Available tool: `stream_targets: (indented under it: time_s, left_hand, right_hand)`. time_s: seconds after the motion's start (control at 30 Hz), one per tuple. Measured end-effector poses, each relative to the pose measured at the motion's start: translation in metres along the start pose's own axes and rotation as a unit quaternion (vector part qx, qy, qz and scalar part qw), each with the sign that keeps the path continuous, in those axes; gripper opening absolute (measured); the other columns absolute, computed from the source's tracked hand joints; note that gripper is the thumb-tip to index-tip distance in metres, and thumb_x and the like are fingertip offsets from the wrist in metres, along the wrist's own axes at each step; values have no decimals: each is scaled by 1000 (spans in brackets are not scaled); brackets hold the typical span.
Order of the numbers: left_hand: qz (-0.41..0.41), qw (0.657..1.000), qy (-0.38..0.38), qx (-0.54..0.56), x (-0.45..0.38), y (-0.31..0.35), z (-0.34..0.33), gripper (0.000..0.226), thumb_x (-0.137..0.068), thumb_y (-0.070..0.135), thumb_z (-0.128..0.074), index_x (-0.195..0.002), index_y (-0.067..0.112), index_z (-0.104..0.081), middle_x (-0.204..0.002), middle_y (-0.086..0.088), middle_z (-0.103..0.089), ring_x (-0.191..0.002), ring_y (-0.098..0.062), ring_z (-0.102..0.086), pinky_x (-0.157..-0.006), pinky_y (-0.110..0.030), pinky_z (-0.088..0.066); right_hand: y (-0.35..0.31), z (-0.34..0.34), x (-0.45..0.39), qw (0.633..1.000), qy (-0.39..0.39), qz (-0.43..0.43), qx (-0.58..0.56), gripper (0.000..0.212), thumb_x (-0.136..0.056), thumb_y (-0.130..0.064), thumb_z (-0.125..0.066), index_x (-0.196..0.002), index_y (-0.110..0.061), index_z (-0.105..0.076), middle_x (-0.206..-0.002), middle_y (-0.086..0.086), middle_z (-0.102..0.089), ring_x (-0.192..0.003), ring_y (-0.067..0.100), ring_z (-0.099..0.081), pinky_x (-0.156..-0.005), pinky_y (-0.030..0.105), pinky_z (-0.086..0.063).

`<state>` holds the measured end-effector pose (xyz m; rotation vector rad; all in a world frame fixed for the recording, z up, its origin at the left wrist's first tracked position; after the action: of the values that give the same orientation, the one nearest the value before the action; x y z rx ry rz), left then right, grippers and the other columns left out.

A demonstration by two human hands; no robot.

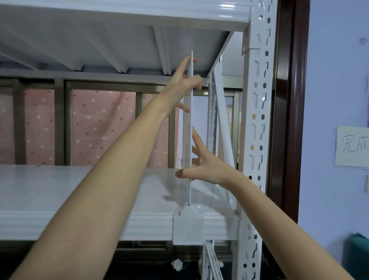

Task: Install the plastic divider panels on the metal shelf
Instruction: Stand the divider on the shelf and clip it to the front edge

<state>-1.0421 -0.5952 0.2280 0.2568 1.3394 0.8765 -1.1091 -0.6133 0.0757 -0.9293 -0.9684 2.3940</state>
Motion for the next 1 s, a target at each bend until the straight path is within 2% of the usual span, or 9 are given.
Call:
stream_targets:
  time_s: [0.1, 0.17, 0.3, 0.43, 0.57, 0.63, 0.77, 0.9, 1.0]
  left_hand:
    - [2, 1000, 5, 7, 6, 0, 2, 52, -72, 21, -48, -120, 39, -38, -94, 11, -42, -95, -14, -49, -62, -33, -52]
    - [0, 1000, 4, 5, 7, 1, 3, 52, -69, 22, -47, -117, 40, -39, -93, 10, -43, -96, -17, -49, -59, -32, -52]
    - [-6, 1000, 14, 3, 6, 0, 3, 54, -68, 24, -47, -120, 39, -40, -88, 10, -44, -91, -14, -49, -55, -28, -50]
    - [-9, 999, 31, 5, 6, -2, 7, 55, -77, 19, -48, -129, 35, -38, -91, 11, -44, -93, -15, -48, -57, -27, -48]
    - [-11, 998, 58, 11, 8, -4, 16, 45, -86, 8, -43, -122, 35, -39, -87, 13, -42, -88, -7, -46, -51, -18, -47]
    - [-15, 997, 69, 9, 9, -5, 20, 47, -88, 4, -42, -123, 35, -38, -86, 15, -41, -84, -2, -45, -52, -16, -45]
    - [-16, 997, 73, 9, 8, -7, 21, 51, -86, 4, -43, -127, 34, -39, -85, 14, -43, -85, -2, -46, -58, -23, -47]
    - [-17, 998, 68, 8, 7, -6, 18, 56, -84, 5, -44, -133, 33, -37, -89, 11, -41, -88, -6, -46, -60, -28, -48]
    - [-16, 999, 47, -1, 9, -4, 10, 66, -80, 12, -49, -141, 32, -32, -107, 8, -43, -93, -6, -45, -59, -27, -48]
  right_hand:
    - [-2, 0, 2, 1000, -2, 7, 17, 111, -85, -7, -66, -146, -52, 14, -161, -8, 2, -147, 15, -12, -98, 26, -43]
    - [-2, 0, 1, 1000, -9, 11, 19, 110, -86, -6, -65, -145, -52, 15, -161, -9, 3, -147, 15, -12, -101, 28, -40]
    - [0, -3, -1, 1000, -19, 18, 12, 110, -85, -4, -63, -143, -57, 15, -161, -8, 1, -147, 15, -14, -78, 11, -51]
    - [2, -3, -1, 999, -26, 21, 10, 108, -84, -3, -59, -143, -57, 14, -161, -9, -2, -147, 13, -15, -87, 16, -37]
    - [1, -4, -2, 999, -39, 27, 19, 106, -86, -2, -58, -144, -53, 14, -160, -14, 1, -146, 10, -15, -78, 9, -39]
    - [1, -6, -4, 998, -46, 31, 16, 107, -85, -2, -59, -145, -54, 12, -160, -15, -1, -146, 11, -15, -80, 11, -40]
    - [0, -8, -5, 998, -49, 47, 8, 107, -83, -2, -60, -145, -55, 10, -160, -12, -5, -146, 12, -14, -93, 18, -38]
    - [0, -6, -2, 998, -35, 50, 8, 106, -85, 1, -59, -147, -51, 10, -160, -14, 0, -146, 12, -14, -72, -1, -44]
    - [3, -3, -2, 998, -16, 58, 6, 107, -84, 1, -60, -146, -52, 9, -160, -14, -2, -145, 11, -15, -72, -5, -40]
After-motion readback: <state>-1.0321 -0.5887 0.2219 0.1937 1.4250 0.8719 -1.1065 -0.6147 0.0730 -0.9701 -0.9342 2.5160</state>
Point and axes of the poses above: each hand's wrist, its own x-axis away from the middle knuckle, its own z-axis out of the back of the hand, y = z × x, the point moved 8 cm from there along -x, towards the middle knuckle
